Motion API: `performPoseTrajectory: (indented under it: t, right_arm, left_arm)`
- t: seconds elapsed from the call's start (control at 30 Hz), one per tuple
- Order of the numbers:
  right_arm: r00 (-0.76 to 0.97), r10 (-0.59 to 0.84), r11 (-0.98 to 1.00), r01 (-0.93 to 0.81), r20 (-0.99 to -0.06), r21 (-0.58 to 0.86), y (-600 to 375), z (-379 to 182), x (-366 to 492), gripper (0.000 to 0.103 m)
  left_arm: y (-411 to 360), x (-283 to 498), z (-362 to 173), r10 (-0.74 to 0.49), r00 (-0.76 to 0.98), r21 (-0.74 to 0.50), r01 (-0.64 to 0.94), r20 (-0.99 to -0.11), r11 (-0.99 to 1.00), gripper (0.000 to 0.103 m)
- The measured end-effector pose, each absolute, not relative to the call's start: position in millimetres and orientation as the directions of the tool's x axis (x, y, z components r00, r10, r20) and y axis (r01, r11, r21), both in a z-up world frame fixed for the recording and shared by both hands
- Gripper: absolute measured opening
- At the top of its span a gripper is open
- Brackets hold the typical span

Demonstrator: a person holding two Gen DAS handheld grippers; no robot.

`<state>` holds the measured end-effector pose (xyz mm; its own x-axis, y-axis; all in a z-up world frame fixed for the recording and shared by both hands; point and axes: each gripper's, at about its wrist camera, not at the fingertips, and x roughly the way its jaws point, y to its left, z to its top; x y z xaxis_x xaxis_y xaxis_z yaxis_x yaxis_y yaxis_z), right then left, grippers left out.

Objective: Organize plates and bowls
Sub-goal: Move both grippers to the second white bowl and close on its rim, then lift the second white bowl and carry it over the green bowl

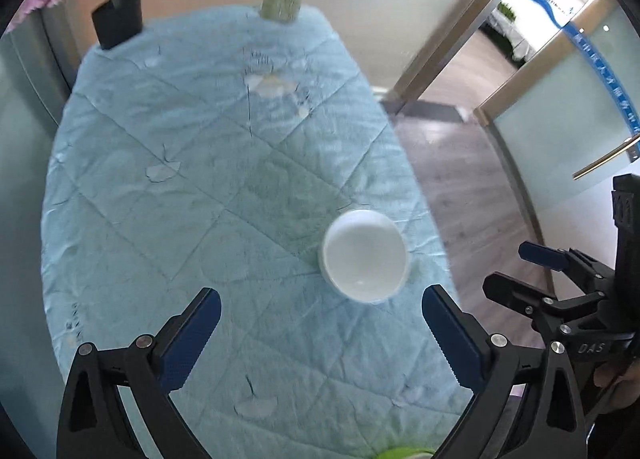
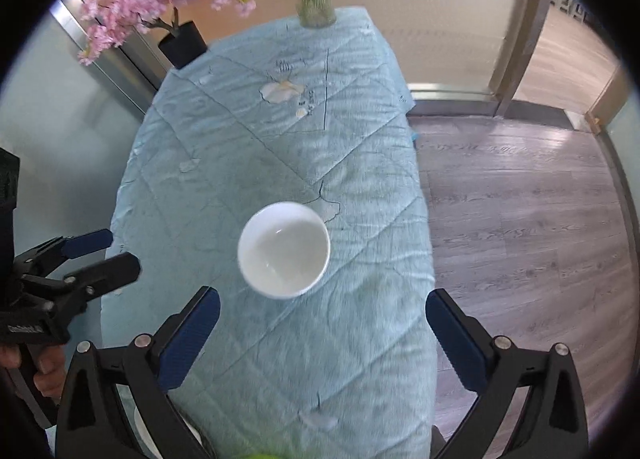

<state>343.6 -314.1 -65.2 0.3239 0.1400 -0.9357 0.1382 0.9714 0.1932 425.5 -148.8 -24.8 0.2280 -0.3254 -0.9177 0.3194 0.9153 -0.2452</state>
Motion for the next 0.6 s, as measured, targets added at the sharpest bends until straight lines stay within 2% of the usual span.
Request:
performPoseTrajectory:
  t: [0.17, 0.23, 0.3, 0.37, 0.4, 0.43, 0.47, 0.5, 0.53, 0.57, 0.6]
  right_arm:
    - [0.228, 0.170, 0.960, 0.182, -0.959, 0.214, -322.7, -120.9, 366.3, 0.102]
    - [0.189, 0.176, 0.957, 0.195, -0.966, 0.213, -323.5, -139.9, 373.6, 0.099]
    - [0.164, 0.159, 0.960, 0.203, -0.973, 0.191, -323.1, -154.2, 380.9, 0.094]
    - [0.157, 0.143, 0.962, 0.209, -0.977, 0.174, -321.0, -161.8, 386.4, 0.090]
    - [0.157, 0.141, 0.962, 0.210, -0.977, 0.173, -319.6, -164.9, 389.4, 0.087]
    - [0.160, 0.143, 0.962, 0.210, -0.977, 0.175, -318.8, -166.3, 391.4, 0.068]
    - [0.164, 0.140, 0.962, 0.212, -0.977, 0.173, -318.0, -168.2, 394.6, 0.043]
    - [0.154, 0.123, 0.962, 0.224, -0.980, 0.156, -317.8, -171.3, 397.7, 0.038]
    - [0.140, 0.124, 0.958, 0.241, -0.982, 0.155, -318.6, -175.8, 399.9, 0.031]
    - [0.117, 0.139, 0.950, 0.265, -0.983, 0.166, -319.3, -181.8, 401.8, 0.025]
    - [0.107, 0.156, 0.945, 0.275, -0.982, 0.180, -319.8, -185.8, 402.8, 0.023]
  left_arm:
    - [-162.6, 450.3, -73.2, -0.325, 0.166, -0.265, 0.307, -0.931, 0.914, 0.099]
    - [-167.6, 456.5, -91.7, -0.332, 0.129, -0.281, 0.306, -0.934, 0.910, 0.085]
    - [-176.3, 462.2, -108.5, -0.340, 0.087, -0.298, 0.316, -0.936, 0.901, 0.077]
    - [-183.5, 465.9, -119.5, -0.330, 0.074, -0.289, 0.332, -0.941, 0.898, 0.076]
    - [-186.9, 468.4, -125.2, -0.324, 0.070, -0.282, 0.342, -0.944, 0.896, 0.071]
    - [-189.5, 470.3, -129.5, -0.318, 0.064, -0.276, 0.351, -0.946, 0.895, 0.060]
    - [-191.8, 472.3, -133.6, -0.310, 0.058, -0.270, 0.357, -0.949, 0.894, 0.052]
    - [-193.3, 474.3, -137.0, -0.308, 0.049, -0.271, 0.356, -0.950, 0.894, 0.040]
    - [-194.2, 476.4, -140.9, -0.314, 0.037, -0.282, 0.352, -0.949, 0.893, 0.034]
    - [-194.7, 476.9, -142.3, -0.315, 0.031, -0.285, 0.349, -0.949, 0.893, 0.032]
    - [-195.8, 478.4, -145.4, -0.312, 0.022, -0.285, 0.348, -0.950, 0.893, 0.027]
